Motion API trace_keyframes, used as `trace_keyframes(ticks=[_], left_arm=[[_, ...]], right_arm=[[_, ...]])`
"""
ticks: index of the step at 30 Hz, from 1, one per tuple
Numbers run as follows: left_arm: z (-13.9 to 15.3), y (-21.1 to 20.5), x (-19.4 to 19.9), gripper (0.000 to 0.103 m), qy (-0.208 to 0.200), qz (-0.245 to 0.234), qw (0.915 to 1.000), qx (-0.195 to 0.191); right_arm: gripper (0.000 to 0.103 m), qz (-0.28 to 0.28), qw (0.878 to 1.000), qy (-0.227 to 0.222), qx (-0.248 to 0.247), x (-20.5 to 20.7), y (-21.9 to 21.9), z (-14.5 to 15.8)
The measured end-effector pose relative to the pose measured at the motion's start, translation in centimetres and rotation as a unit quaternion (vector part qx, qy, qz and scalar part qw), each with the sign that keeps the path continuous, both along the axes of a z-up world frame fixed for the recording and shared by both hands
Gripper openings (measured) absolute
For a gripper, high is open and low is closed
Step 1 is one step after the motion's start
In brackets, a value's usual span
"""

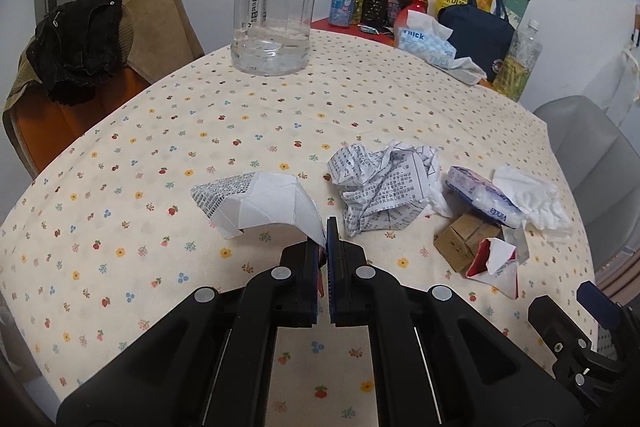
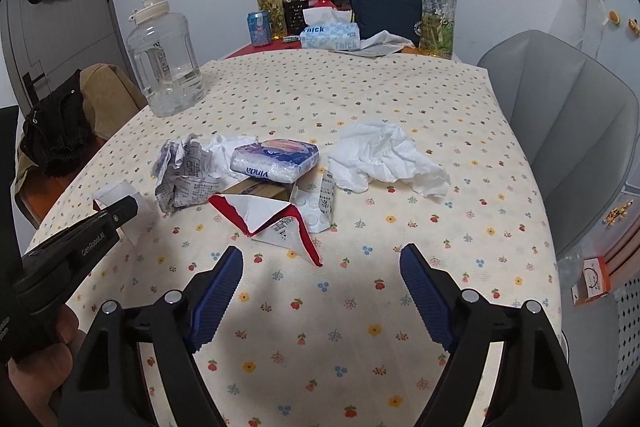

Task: Collect trash
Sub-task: 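Grasp the red-and-white paper wrapper with the right gripper while the left holds the paper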

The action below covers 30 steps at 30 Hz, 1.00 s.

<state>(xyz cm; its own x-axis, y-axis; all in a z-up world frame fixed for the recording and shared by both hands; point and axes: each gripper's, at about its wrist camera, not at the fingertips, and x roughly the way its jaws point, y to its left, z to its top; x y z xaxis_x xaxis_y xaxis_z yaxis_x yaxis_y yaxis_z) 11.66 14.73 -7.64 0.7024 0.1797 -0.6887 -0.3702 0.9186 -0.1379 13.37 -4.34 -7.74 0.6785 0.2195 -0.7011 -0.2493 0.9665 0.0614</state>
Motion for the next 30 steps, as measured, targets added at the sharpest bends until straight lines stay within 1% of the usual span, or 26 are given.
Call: trace_keyframes(ticks=[8,10,13,14,15,16,17,19,20,21,25,30], left_arm=[[-0.1,-0.3,0.8,0.004,-0.002,0.010,0.9998,0.018],[-0.1,-0.4,0.9,0.004,-0.002,0.010,0.9997,0.023],[-0.2,-0.6,1.1,0.004,-0.001,0.010,0.9996,0.025],[-0.2,-0.6,1.2,0.004,0.000,0.010,0.9996,0.026],[-0.3,-0.6,1.2,0.004,0.001,0.010,0.9996,0.025],[-0.3,-0.6,1.3,0.004,0.001,0.010,0.9996,0.025],[-0.3,-0.6,1.3,0.004,0.001,0.010,0.9996,0.025],[-0.3,-0.7,1.3,0.005,0.001,0.009,0.9996,0.025],[-0.4,-0.7,1.3,0.004,0.001,0.009,0.9996,0.025],[-0.4,-0.7,1.3,0.005,0.001,0.009,0.9997,0.025],[-0.4,-0.8,1.2,0.004,0.001,0.011,0.9997,0.020],[-0.4,-0.7,0.6,0.004,0.000,0.009,0.9999,0.012]], right_arm=[[0.077,0.008,1.000,0.017,-0.003,1.6,0.7,-1.2],[0.075,0.009,1.000,0.022,-0.003,2.0,0.9,-1.6],[0.069,0.011,1.000,0.029,-0.006,2.4,1.1,-2.1],[0.065,0.013,0.999,0.032,-0.007,2.5,1.2,-2.3],[0.057,0.015,0.999,0.036,-0.008,2.6,1.3,-2.5],[0.052,0.018,0.999,0.045,-0.009,2.8,1.3,-2.8],[0.041,0.021,0.998,0.051,-0.008,2.8,1.4,-3.0],[0.029,0.022,0.998,0.049,-0.016,2.8,1.5,-3.2],[0.018,0.026,0.998,0.052,-0.016,2.8,1.5,-3.2],[0.009,0.028,0.998,0.053,-0.017,2.7,1.5,-3.1],[0.005,0.033,0.998,0.048,-0.014,2.0,1.3,-2.7],[0.003,0.038,0.999,0.033,-0.010,0.7,0.9,-1.6]])
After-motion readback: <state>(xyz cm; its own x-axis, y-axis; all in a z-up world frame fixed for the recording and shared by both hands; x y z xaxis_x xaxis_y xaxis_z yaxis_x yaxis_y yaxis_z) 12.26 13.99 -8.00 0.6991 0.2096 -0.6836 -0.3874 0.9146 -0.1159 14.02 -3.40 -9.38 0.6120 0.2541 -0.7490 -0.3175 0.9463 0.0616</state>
